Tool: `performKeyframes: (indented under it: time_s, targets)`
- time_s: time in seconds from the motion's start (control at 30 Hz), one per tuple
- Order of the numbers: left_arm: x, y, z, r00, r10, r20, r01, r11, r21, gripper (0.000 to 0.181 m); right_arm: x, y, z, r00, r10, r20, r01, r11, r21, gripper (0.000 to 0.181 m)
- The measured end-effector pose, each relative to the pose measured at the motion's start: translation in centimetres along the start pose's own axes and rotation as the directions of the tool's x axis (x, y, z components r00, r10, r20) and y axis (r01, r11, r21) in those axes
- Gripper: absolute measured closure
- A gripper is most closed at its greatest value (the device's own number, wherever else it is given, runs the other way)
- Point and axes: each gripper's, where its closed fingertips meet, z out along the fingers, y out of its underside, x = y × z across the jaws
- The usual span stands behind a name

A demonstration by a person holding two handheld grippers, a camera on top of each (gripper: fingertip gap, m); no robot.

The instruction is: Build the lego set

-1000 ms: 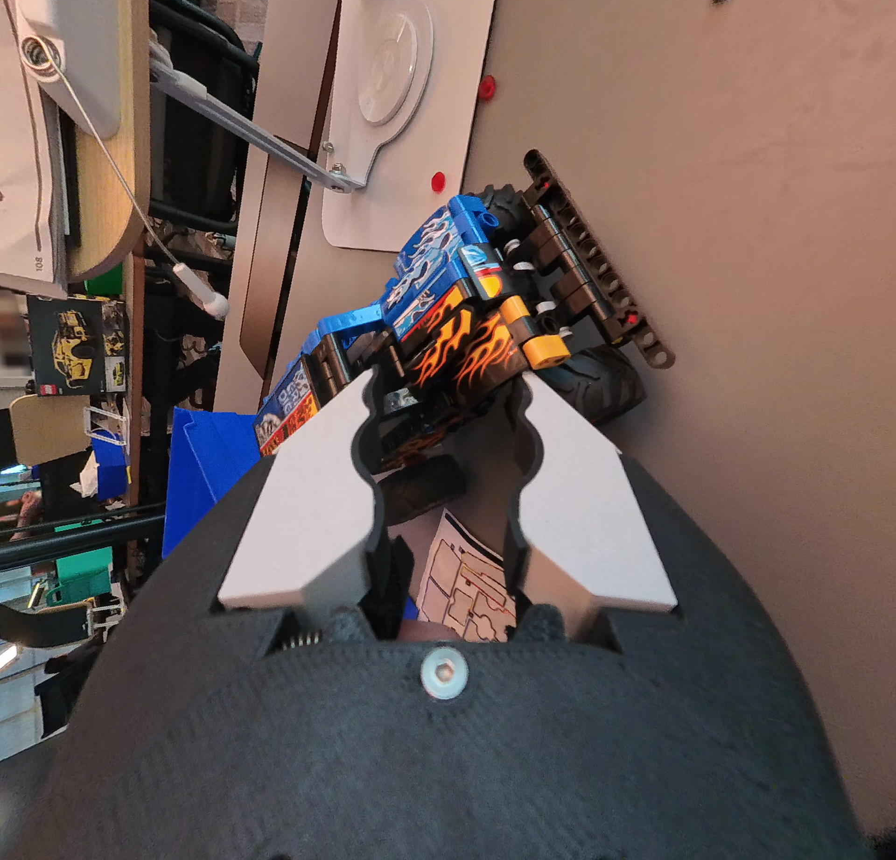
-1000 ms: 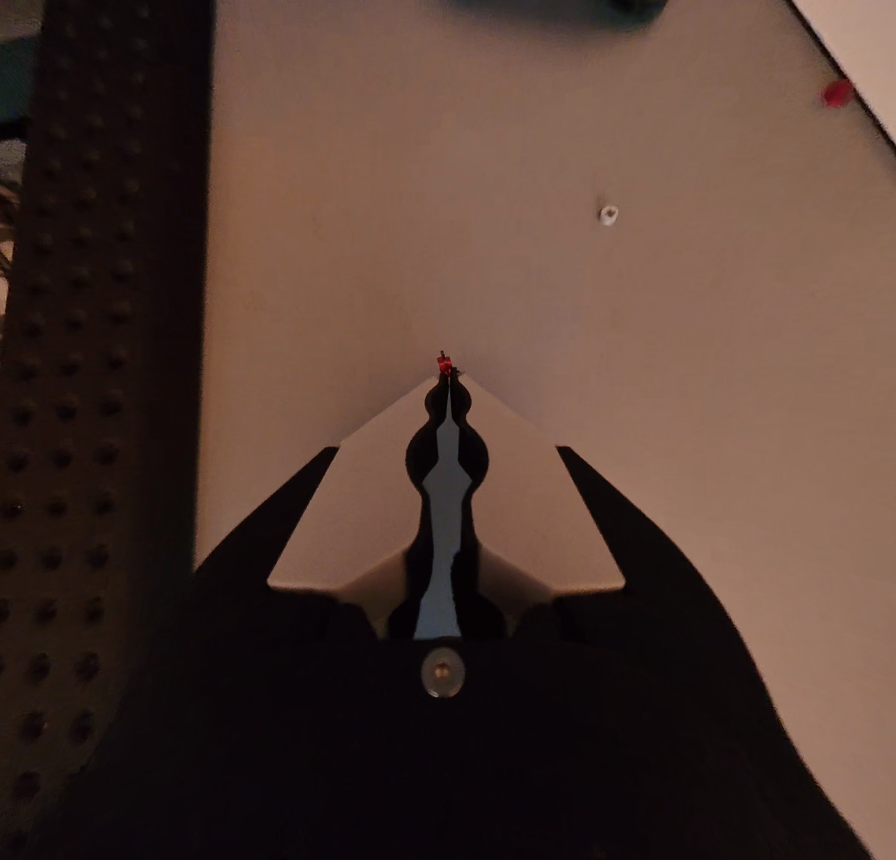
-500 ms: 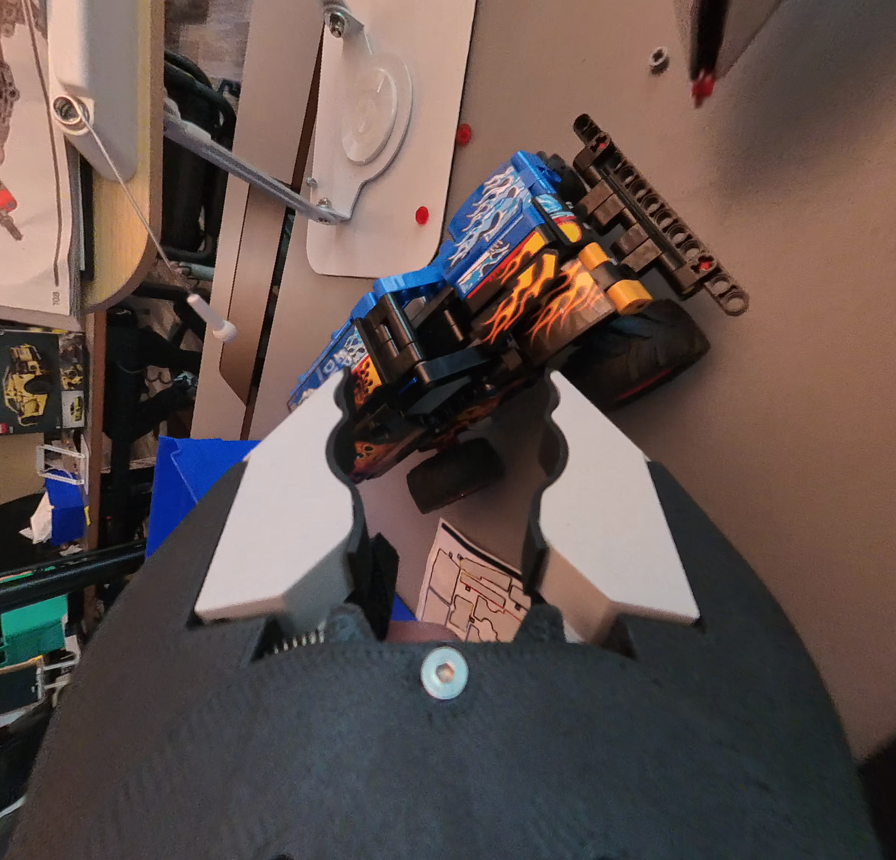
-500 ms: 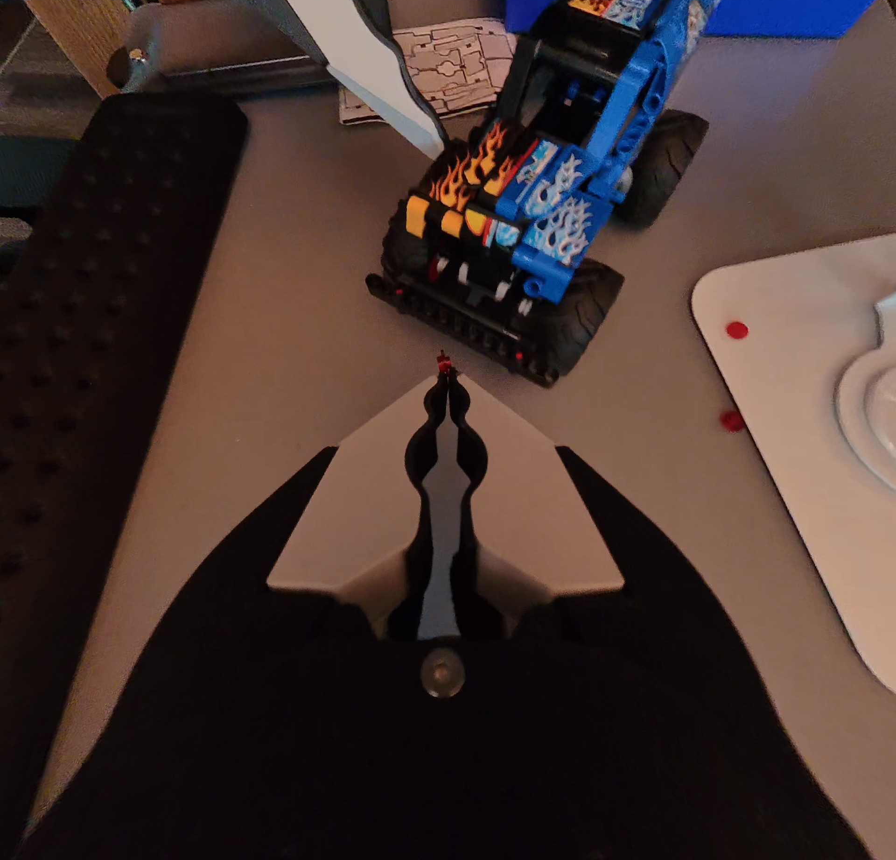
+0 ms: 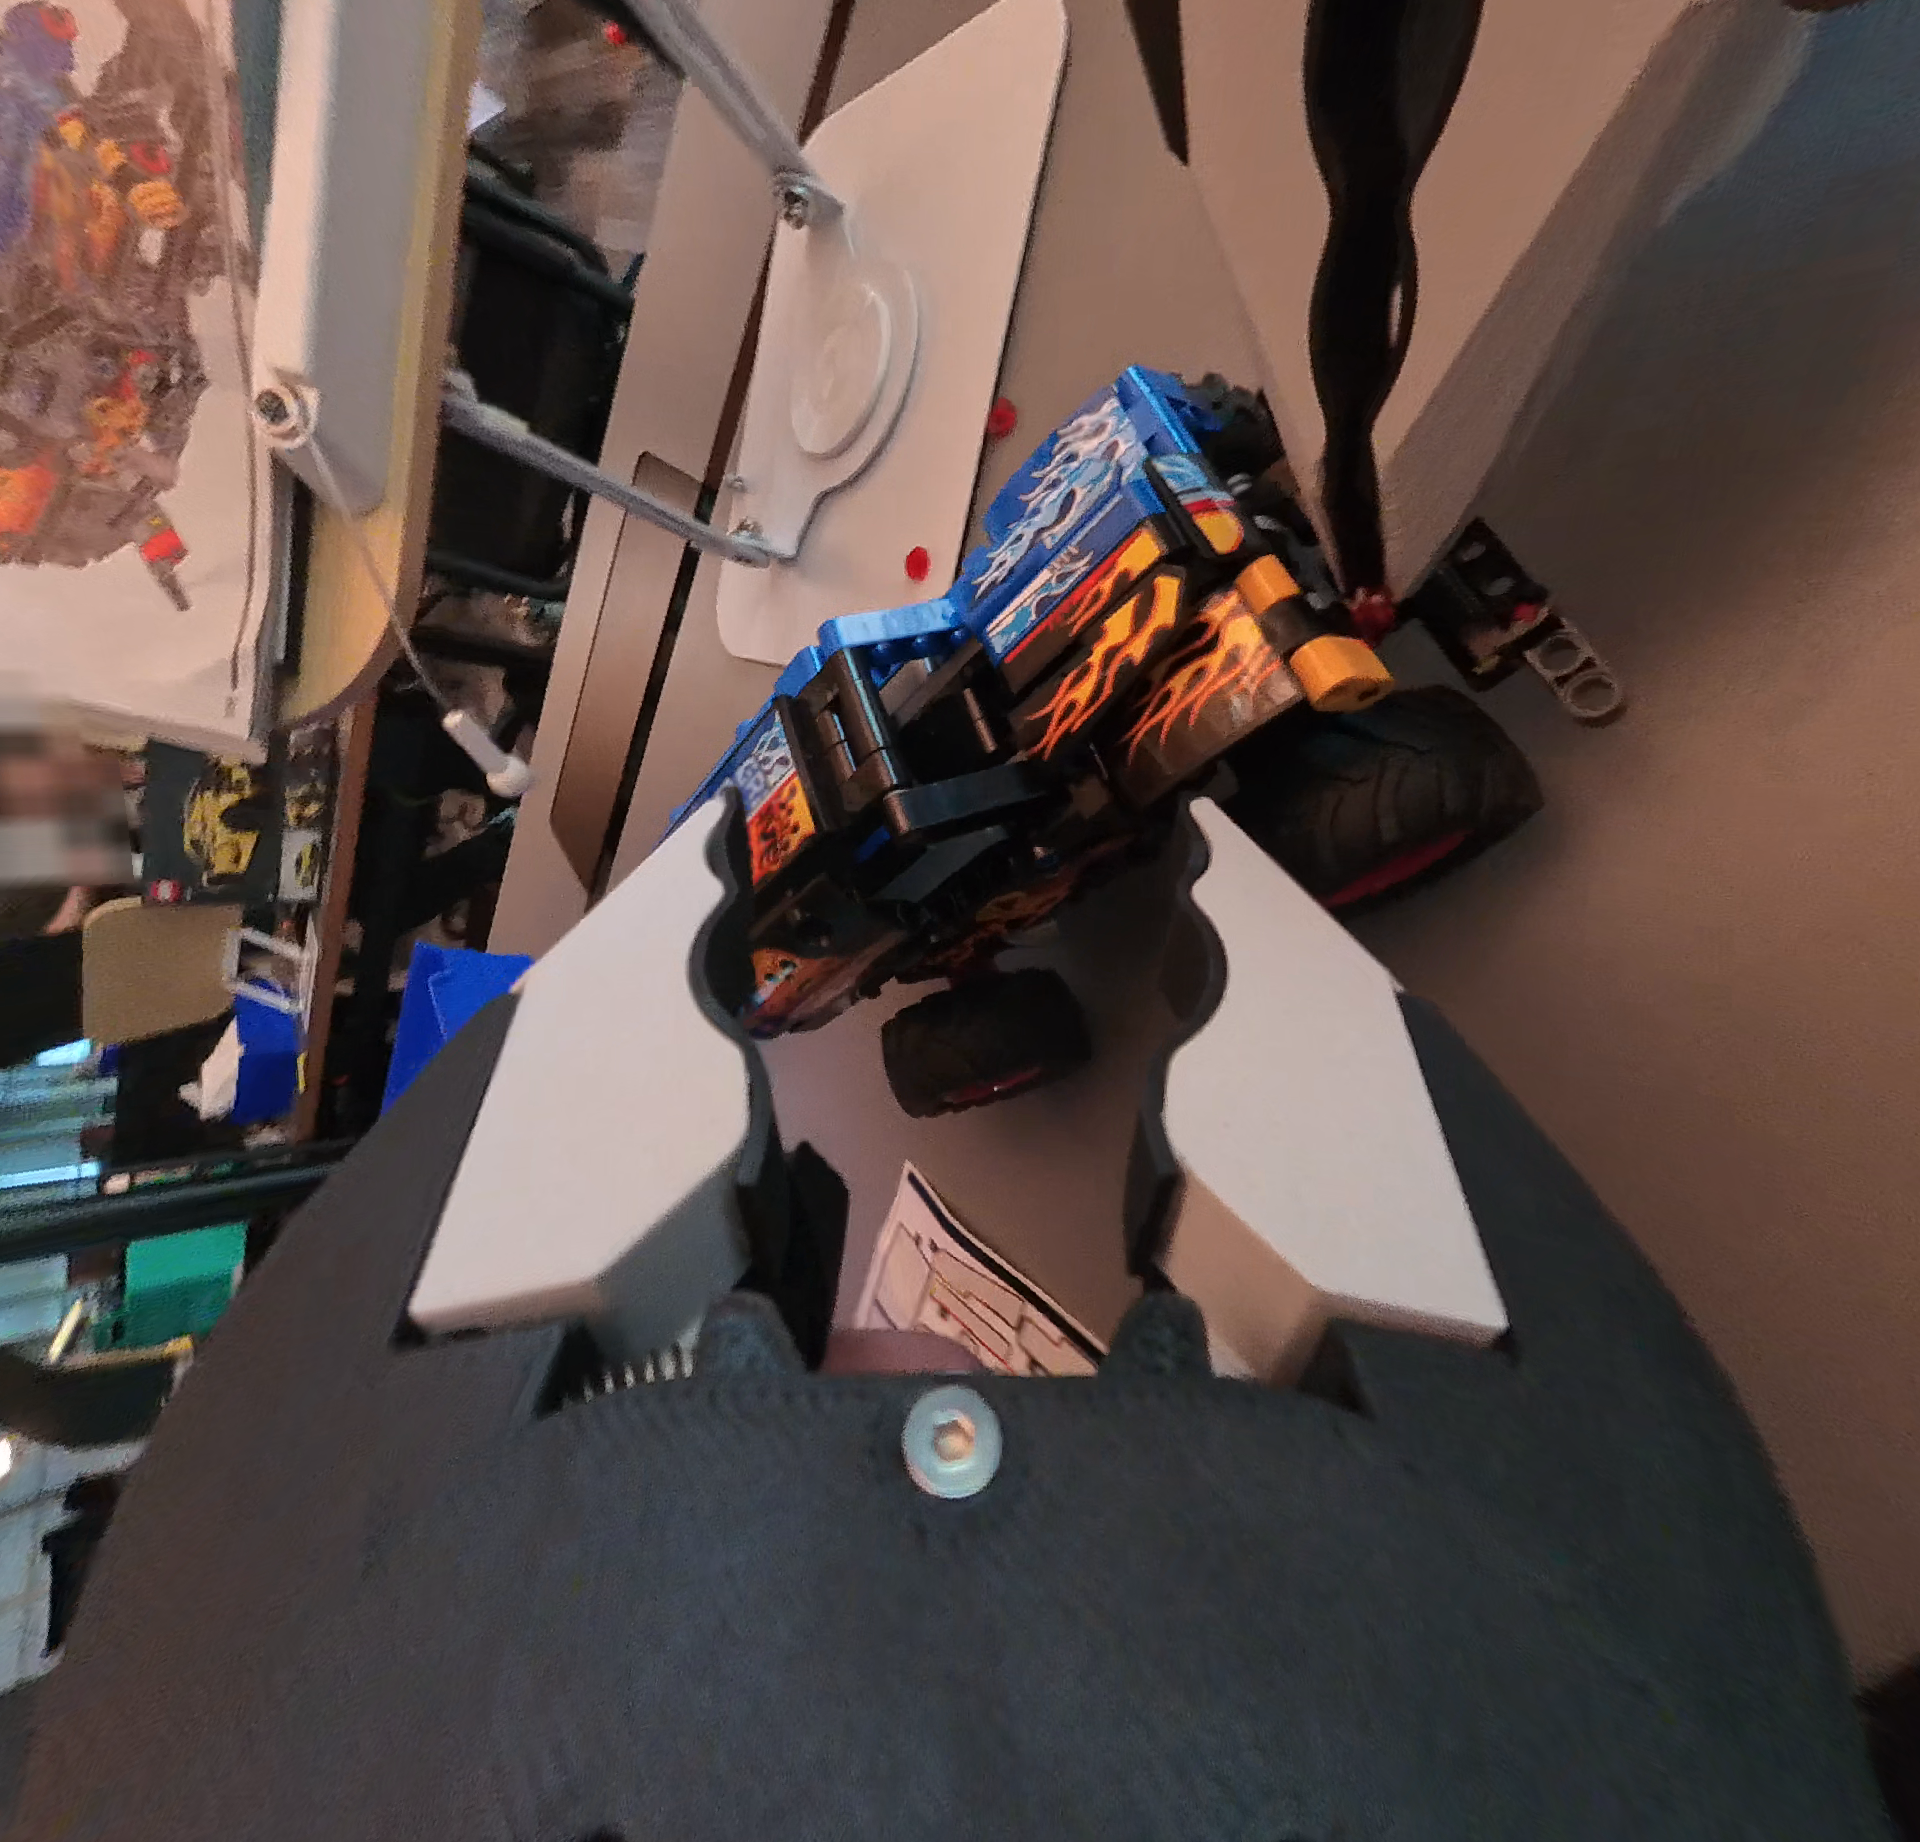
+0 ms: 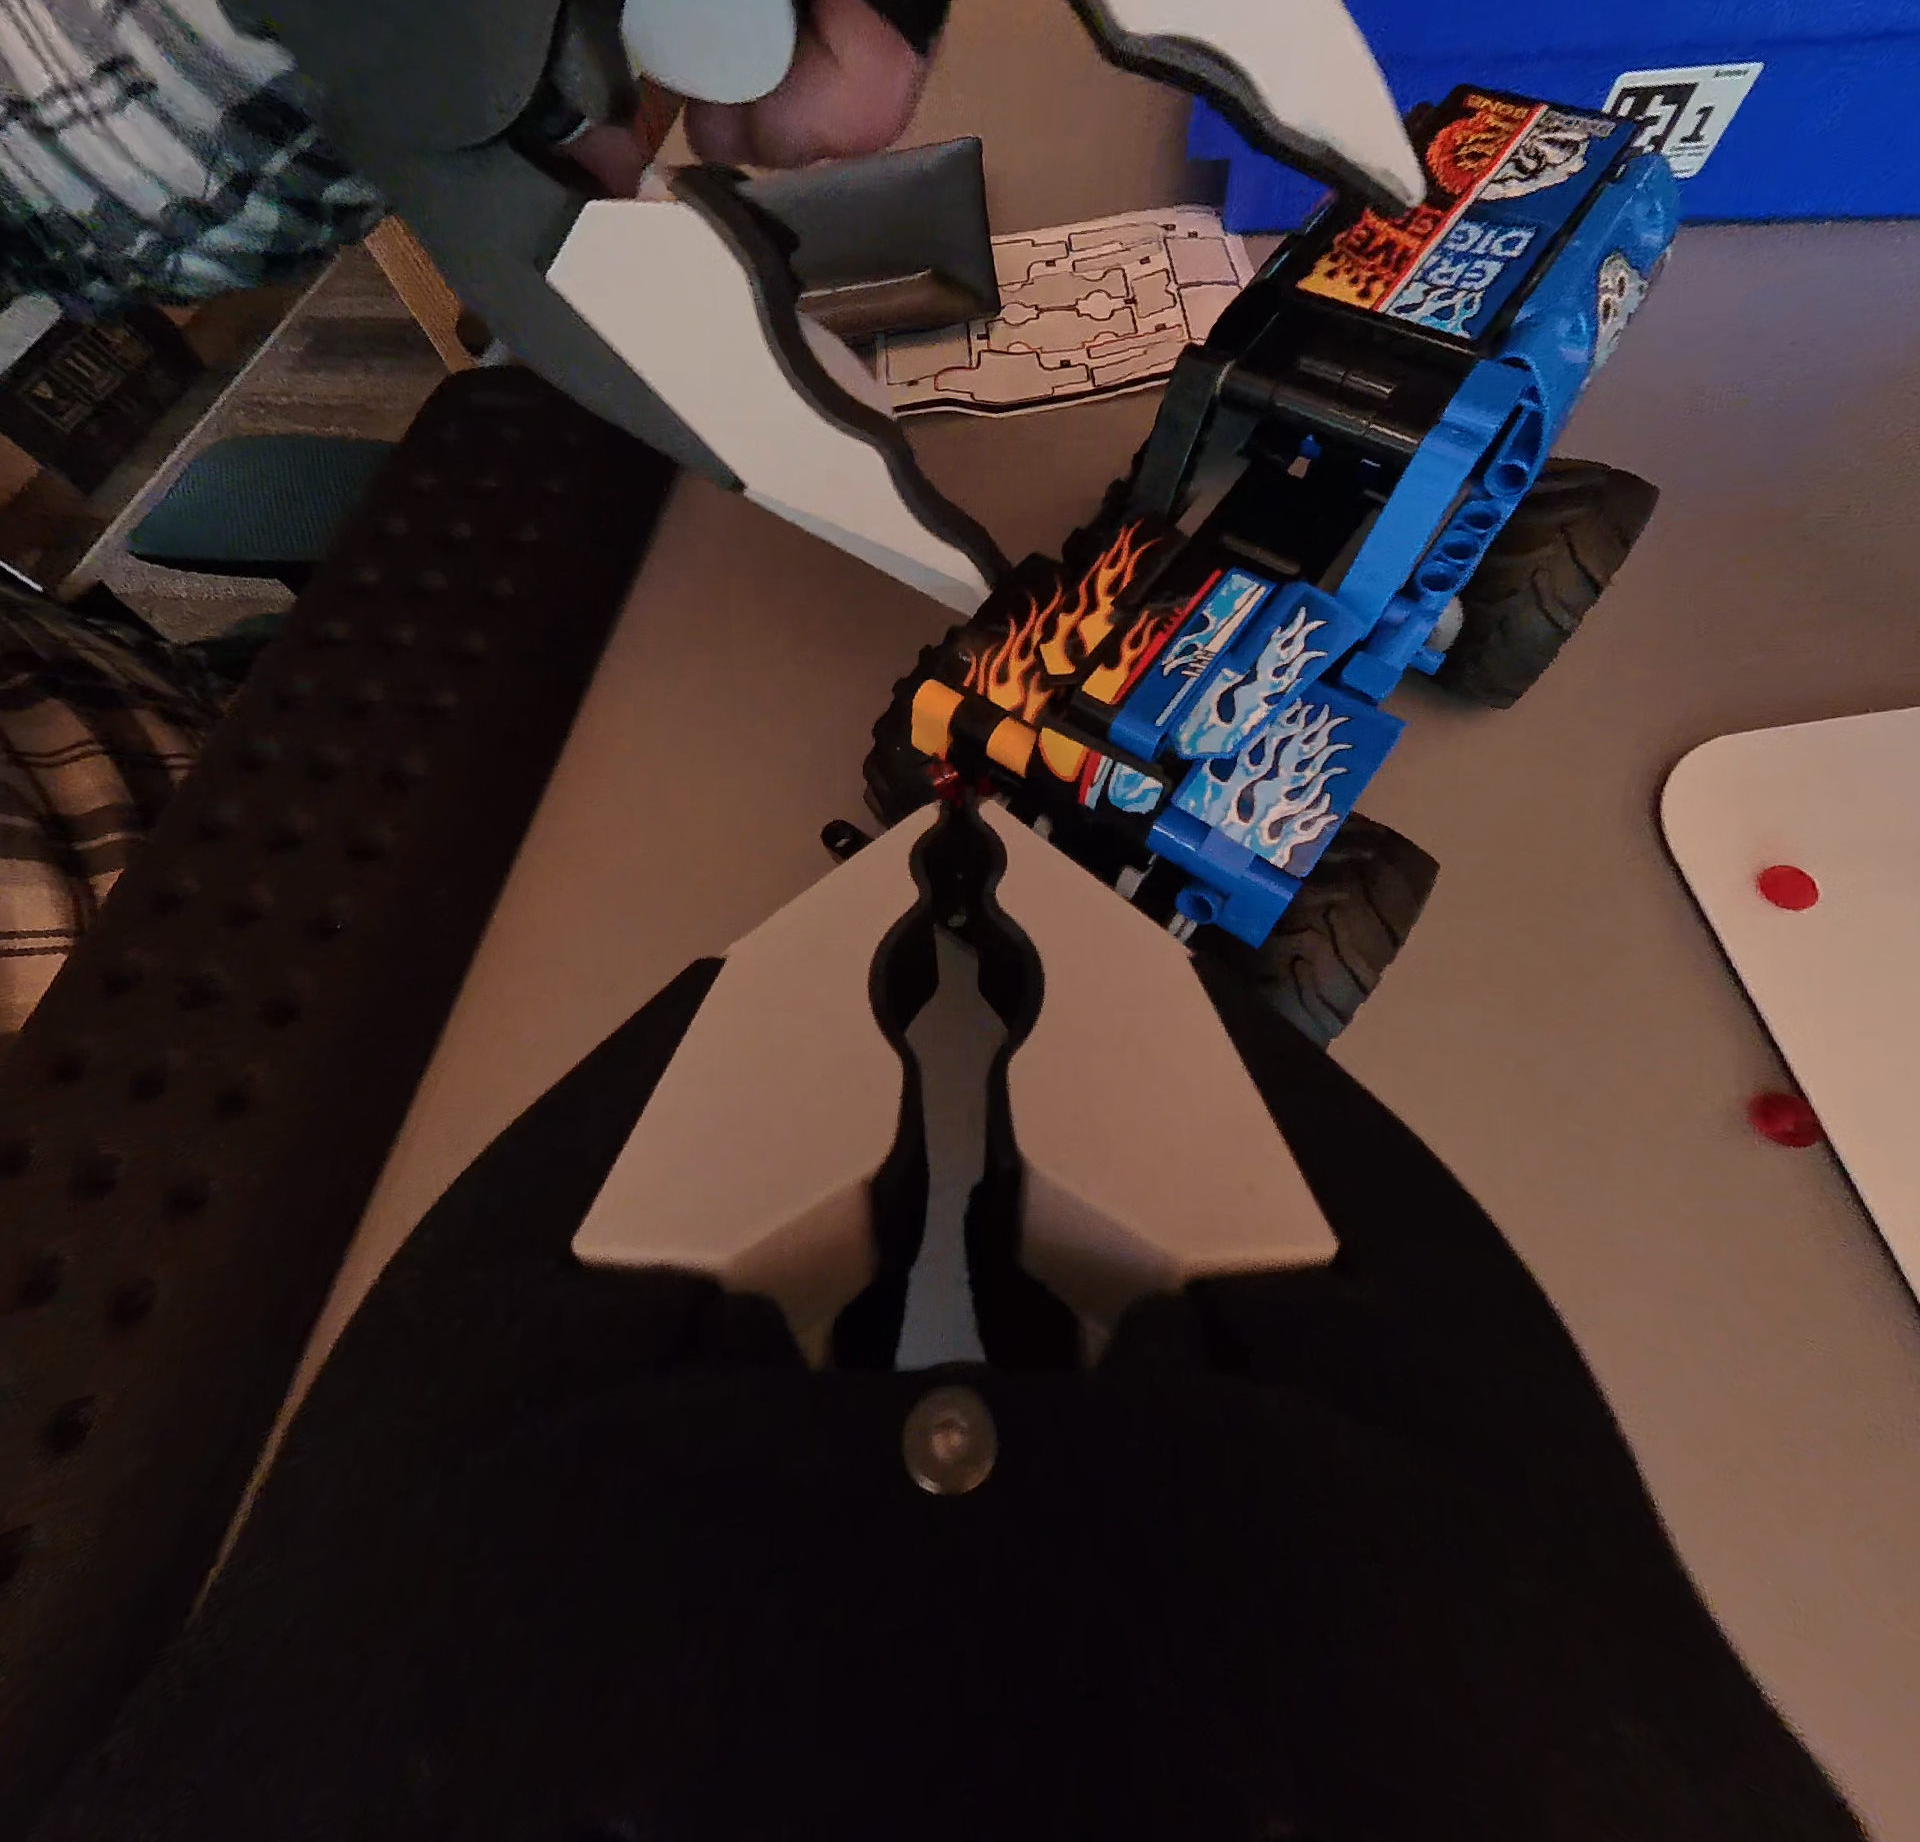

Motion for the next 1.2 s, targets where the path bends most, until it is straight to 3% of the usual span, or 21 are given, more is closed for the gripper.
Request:
performKeyframes:
  time_s: [0.17, 0.3, 0.57, 0.77, 0.93, 1.07, 1.2]
  targets:
    - [2.8, -1.6, -2.3, 0.973, -0.232, -0.022, 0.232, 0.972, 0.038, 0.114, 0.0, -0.2, 0.0, 1.0, 0.009, 0.0, -0.009, 1.0, 0.013, 0.181]
    - [6.8, -2.3, -2.2, 0.857, -0.471, -0.207, 0.487, 0.873, 0.032, 0.135, 0.1, -0.2, 0.2, 1.0, 0.025, -0.001, -0.025, 1.0, 0.017, 0.181]
    - [7.3, -3.3, -0.4, 0.669, -0.673, -0.314, 0.718, 0.695, 0.039, 0.146, 0.5, 0.1, 0.5, 0.999, 0.051, -0.012, -0.05, 0.998, 0.023, 0.181]
    - [7.0, -3.6, 0.3, 0.654, -0.706, -0.273, 0.75, 0.652, 0.112, 0.165, 0.5, 0.2, 0.4, 0.998, 0.067, -0.012, -0.067, 0.997, 0.035, 0.181]
    - [6.8, -3.3, 0.2, 0.72, -0.648, -0.248, 0.687, 0.716, 0.127, 0.171, 0.2, 0.2, -0.3, 0.997, 0.077, -0.002, -0.077, 0.996, 0.036, 0.181]
    - [7.0, -3.0, -0.1, 0.698, -0.637, -0.325, 0.698, 0.706, 0.116, 0.173, -2.2, 1.1, -0.6, 0.999, 0.007, 0.047, -0.004, 0.998, -0.062, 0.176]
    - [6.3, -1.9, -0.4, 0.721, -0.606, -0.335, 0.664, 0.743, 0.087, 0.173, -5.6, 0.9, 1.4, 0.99, -0.087, 0.108, 0.1, 0.987, -0.123, 0.172]
